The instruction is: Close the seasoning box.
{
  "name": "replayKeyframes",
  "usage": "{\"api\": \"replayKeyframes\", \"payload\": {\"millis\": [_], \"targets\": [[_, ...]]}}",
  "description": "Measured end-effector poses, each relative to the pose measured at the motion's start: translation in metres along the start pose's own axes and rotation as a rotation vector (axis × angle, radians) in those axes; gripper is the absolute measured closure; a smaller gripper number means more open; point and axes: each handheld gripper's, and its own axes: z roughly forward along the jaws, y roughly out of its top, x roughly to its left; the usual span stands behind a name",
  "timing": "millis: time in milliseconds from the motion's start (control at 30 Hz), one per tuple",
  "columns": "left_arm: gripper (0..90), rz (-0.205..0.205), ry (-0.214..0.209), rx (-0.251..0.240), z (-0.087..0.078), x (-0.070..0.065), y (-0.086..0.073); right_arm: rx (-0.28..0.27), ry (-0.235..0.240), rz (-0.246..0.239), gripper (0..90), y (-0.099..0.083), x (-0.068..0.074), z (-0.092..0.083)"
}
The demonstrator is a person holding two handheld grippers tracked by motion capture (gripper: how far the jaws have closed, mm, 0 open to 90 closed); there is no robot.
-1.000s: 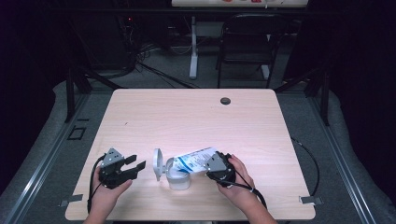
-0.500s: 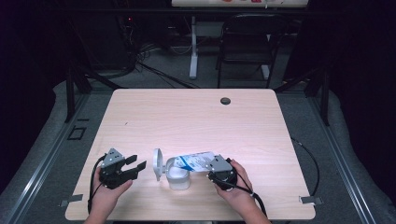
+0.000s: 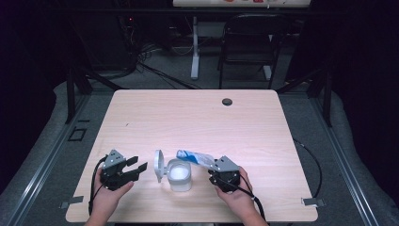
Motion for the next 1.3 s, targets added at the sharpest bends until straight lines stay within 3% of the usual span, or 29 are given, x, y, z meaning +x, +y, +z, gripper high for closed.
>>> {"api": "replayKeyframes", "payload": {"millis": [167,333,500,667,867,1133,1300], "targets": [[50.8,0.005,0.001,0.008,0.002,-0.002,-0.001,0.019,0.024,0.022,69.1,-0.003,-0.001,0.004],[50.8,0.018,-0.009,0.018,0.006,-0.004,-0.001,0.037,0.042,-0.069,77.6,-0.005,0.007,0.009],[50.8,0.010,0.000,0.014,0.005,-0.002,-0.002,0.042,0.047,-0.079,79.3,-0.007,0.011,0.015],[50.8,0.012,-0.001,0.014,0.006,-0.003,-0.003,0.028,0.047,-0.011,77.4,-0.011,0.001,0.014],[50.8,0.009,-0.001,0.011,0.006,-0.004,-0.003,0.047,0.049,0.076,77.0,-0.024,-0.013,0.013],[50.8,0.012,-0.001,0.015,0.006,-0.004,-0.003,0.072,0.048,0.117,76.5,-0.032,-0.020,0.013],[50.7,0.014,-0.002,0.013,0.006,-0.004,-0.003,0.064,0.059,0.189,73.9,-0.037,-0.024,0.014]]}}
